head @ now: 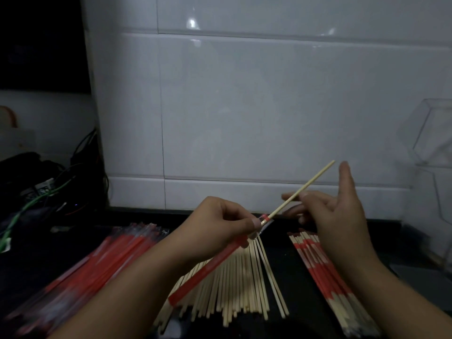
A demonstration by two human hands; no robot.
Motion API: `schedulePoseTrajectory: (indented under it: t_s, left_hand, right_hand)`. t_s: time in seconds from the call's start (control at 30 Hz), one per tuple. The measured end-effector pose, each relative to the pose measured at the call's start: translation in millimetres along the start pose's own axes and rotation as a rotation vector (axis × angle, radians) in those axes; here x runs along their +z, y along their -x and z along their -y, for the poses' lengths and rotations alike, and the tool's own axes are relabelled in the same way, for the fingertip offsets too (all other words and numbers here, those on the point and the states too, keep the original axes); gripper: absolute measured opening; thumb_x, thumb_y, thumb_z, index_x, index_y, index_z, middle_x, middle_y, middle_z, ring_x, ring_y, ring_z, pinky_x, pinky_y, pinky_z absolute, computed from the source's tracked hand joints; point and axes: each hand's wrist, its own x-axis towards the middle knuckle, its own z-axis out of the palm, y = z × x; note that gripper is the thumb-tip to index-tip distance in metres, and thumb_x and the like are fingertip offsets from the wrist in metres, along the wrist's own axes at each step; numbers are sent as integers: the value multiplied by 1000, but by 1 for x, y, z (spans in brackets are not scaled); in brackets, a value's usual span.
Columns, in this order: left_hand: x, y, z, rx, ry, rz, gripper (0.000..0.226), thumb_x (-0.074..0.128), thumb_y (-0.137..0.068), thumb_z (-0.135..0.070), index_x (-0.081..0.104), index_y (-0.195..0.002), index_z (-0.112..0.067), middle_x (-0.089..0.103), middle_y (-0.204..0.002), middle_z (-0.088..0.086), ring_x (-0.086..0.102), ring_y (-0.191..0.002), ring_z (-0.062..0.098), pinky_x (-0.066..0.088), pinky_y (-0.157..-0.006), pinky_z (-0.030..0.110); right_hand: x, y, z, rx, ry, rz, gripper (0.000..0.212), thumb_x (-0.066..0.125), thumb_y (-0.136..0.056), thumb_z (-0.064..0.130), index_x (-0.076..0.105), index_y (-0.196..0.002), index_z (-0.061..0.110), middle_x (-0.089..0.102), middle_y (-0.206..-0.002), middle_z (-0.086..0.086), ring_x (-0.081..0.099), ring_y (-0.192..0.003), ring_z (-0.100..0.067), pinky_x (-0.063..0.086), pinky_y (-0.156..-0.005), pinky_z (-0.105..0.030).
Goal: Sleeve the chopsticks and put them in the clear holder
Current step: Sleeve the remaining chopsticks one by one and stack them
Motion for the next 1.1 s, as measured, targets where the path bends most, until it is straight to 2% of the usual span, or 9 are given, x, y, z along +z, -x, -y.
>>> schedulePoseTrajectory:
  t_s: [0.1, 0.2, 0.33, 0.53, 0.63, 0.73, 0.83, 0.93, 1.1]
  left_hand:
    - [-2, 0, 1, -9, -19, 6, 14, 68, -91, -23, 79, -84, -16, 76, -80, 1, 72, -77, 17, 60, -79, 33]
    - [-3, 0, 0, -12, -38, 20, 15, 66, -92, -23, 78, -85, -17, 75, -79, -2, 71, -74, 12, 57, -73, 24]
    - [-3, 2, -2, -12, -39, -32, 16, 65, -93, -24, 77, -86, -16, 75, -80, -3, 70, -72, 9, 55, -68, 18]
    - [-1, 1, -2, -33, -51, -97, 16, 66, -92, -28, 77, -86, -19, 75, -79, -5, 71, -69, 8, 54, -67, 20]
    - [-1, 1, -2, -30, -44, -115, 19, 67, -90, -32, 77, -88, -17, 75, -80, -4, 71, -70, 9, 55, -67, 20]
    - [-1, 1, -1, -29, -31, -147, 20, 67, -90, -32, 77, -88, -15, 75, -79, -6, 71, -69, 8, 53, -64, 18]
    - [-1, 1, 0, -25, -23, -189, 20, 67, -90, -32, 77, -87, -15, 74, -77, -6, 70, -66, 7, 52, -59, 14]
    - [-2, 0, 1, -29, -3, -217, 18, 65, -92, -29, 77, -89, -15, 74, -78, -5, 69, -64, 6, 51, -58, 13]
    - [-2, -1, 4, -33, -27, -211, 17, 65, -93, -28, 77, -87, -18, 74, -78, -3, 70, -65, 7, 53, -64, 20]
  right_hand:
    - [-10, -8, 2, 13, -41, -78, 68, 48, -98, 4, 17, -155, 24, 76, -90, -1, 72, -73, -23, 54, -57, -22]
    - [-15, -11, 0, -4, -45, -76, 38, 46, -96, -3, 56, -128, 14, 75, -87, -9, 71, -68, -22, 53, -55, -20]
    - [-8, -3, -8, -174, 181, 22, 34, 50, -92, -9, 71, -101, 16, 72, -84, -3, 70, -69, -13, 55, -63, -18]
    - [9, 10, -14, -109, 278, 433, 36, 58, -92, 0, 71, -114, 24, 74, -92, 8, 71, -84, -10, 56, -80, -24]
    - [7, 6, -14, 15, 238, 380, 42, 60, -92, 5, 59, -127, 27, 73, -87, -2, 71, -75, -14, 56, -76, -24]
    - [-2, -1, -16, 66, 607, 422, 50, 69, -88, 28, 52, -135, 31, 69, -78, 4, 66, -69, -8, 55, -71, -24]
    - [0, 7, -15, 122, 1011, 760, 65, 66, -84, 49, 40, -142, 36, 60, -88, 21, 56, -77, 4, 40, -66, -8]
    - [8, 18, -13, 176, 1070, 948, 66, 62, -87, 45, 33, -145, 34, 58, -110, 15, 55, -87, 3, 42, -70, -12]
    - [13, 22, -14, 237, 1105, 937, 58, 63, -84, 35, 41, -137, 31, 56, -126, 7, 58, -105, -8, 51, -91, -28]
